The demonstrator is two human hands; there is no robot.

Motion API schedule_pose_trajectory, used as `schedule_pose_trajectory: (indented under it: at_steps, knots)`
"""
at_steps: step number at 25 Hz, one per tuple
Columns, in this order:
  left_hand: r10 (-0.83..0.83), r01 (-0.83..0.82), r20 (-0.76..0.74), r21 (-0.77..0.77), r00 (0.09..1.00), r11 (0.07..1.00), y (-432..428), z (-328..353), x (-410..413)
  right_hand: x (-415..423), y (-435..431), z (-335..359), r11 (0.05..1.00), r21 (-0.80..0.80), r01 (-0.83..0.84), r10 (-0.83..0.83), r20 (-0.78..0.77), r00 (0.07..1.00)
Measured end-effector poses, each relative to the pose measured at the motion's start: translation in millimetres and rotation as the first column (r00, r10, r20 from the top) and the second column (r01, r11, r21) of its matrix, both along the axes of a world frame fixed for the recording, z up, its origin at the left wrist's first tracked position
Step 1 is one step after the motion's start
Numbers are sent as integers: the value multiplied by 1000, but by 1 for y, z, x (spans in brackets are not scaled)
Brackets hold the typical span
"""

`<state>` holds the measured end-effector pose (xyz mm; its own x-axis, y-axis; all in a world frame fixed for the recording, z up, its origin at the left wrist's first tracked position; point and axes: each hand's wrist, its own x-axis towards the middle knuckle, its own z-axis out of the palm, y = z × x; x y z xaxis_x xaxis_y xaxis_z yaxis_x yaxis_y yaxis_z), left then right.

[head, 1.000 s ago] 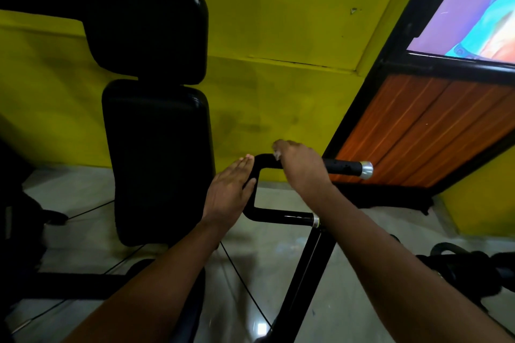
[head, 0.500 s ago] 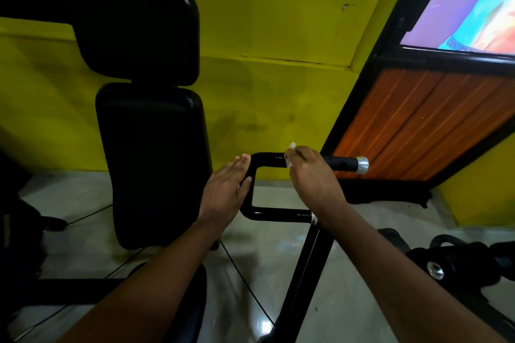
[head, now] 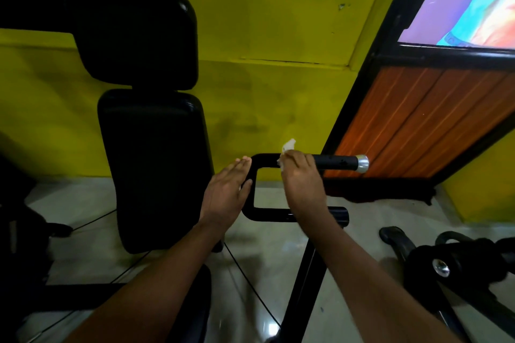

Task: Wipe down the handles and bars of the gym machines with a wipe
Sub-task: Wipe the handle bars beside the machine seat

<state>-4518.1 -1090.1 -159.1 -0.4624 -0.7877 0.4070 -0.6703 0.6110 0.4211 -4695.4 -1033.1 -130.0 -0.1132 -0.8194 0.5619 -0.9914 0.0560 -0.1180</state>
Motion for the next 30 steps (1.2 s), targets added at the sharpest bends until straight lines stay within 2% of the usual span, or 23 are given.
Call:
schedule_pose_trajectory:
  at_steps: [1, 2, 3, 4, 5, 6, 7, 8, 9, 11, 14, 19, 21, 23, 24, 25, 26, 27, 28, 30]
  knots:
    - [1, -1, 5, 0, 1000, 1000, 0, 1, -1, 11, 4, -5, 996, -72, 59, -46, 170, 984]
    - [2, -2, 14, -9, 1000, 1000, 0, 2, -1, 27, 6, -6, 975, -148, 166, -81, 457, 886]
    - [2, -1, 28, -18, 1000, 1000, 0, 2, 0, 42, 6, -6, 926, -186, 329, -64, 780, 623]
    - [-2, 3, 40, -17, 999, 1000, 0, 2, 0, 56, 2, -5, 864, -137, 484, 45, 979, 196]
    - [-7, 7, 48, -7, 999, 1000, 0, 3, 0, 67, -2, -4, 832, -38, 554, 195, 954, -227]
    - [-14, 13, 55, 3, 998, 1000, 0, 3, 1, 74, -9, -4, 836, 36, 547, 298, 809, -507]
    - [-20, 20, 66, 5, 998, 1000, -1, 3, 2, 76, -18, -4, 866, 69, 496, 327, 673, -664]
    - [-22, 22, 81, 0, 997, 1000, -2, 2, 2, 75, -25, -2, 903, 69, 425, 310, 579, -754]
    - [-21, 22, 95, -8, 995, 1000, -4, 2, 3, 74, -28, 2, 934, 37, 355, 286, 516, -807]
    - [-20, 21, 110, -11, 994, 1000, -6, 1, 4, 70, -31, 5, 958, -9, 287, 259, 458, -851]
    - [-34, 36, 103, -9, 994, 999, -4, 2, 5, 66, -28, 4, 955, -13, 295, 271, 440, -856]
    - [-40, 42, 75, -17, 996, 999, -2, 7, 5, 65, -25, 7, 845, 45, 532, 478, 381, -792]
    - [-39, 41, 80, -32, 996, 999, -3, 7, 6, 71, -19, 9, 855, 15, 518, 463, 425, -777]
    - [-39, 42, 92, -28, 995, 999, -2, 6, 7, 78, -15, 8, 843, -4, 537, 460, 521, -718]
    - [-38, 40, 95, -12, 995, 999, -2, 7, 6, 79, -14, 7, 830, -19, 557, 442, 630, -638]
    - [-38, 37, 97, 12, 995, 999, -1, 7, 6, 78, -12, 6, 815, -40, 578, 394, 770, -502]
    - [-37, 34, 99, 33, 994, 999, -2, 8, 5, 74, -11, 3, 797, -82, 599, 325, 893, -311]
    - [-35, 31, 99, 43, 995, 999, -2, 8, 4, 68, -10, 0, 773, -153, 616, 248, 966, -72]
    - [-31, 27, 97, 44, 995, 999, -2, 9, 3, 60, -8, -4, 758, -244, 605, 168, 969, 181]
    - [-28, 25, 87, 33, 996, 999, 0, 11, 0, 46, -5, -13, 814, -379, 441, 44, 796, 603]
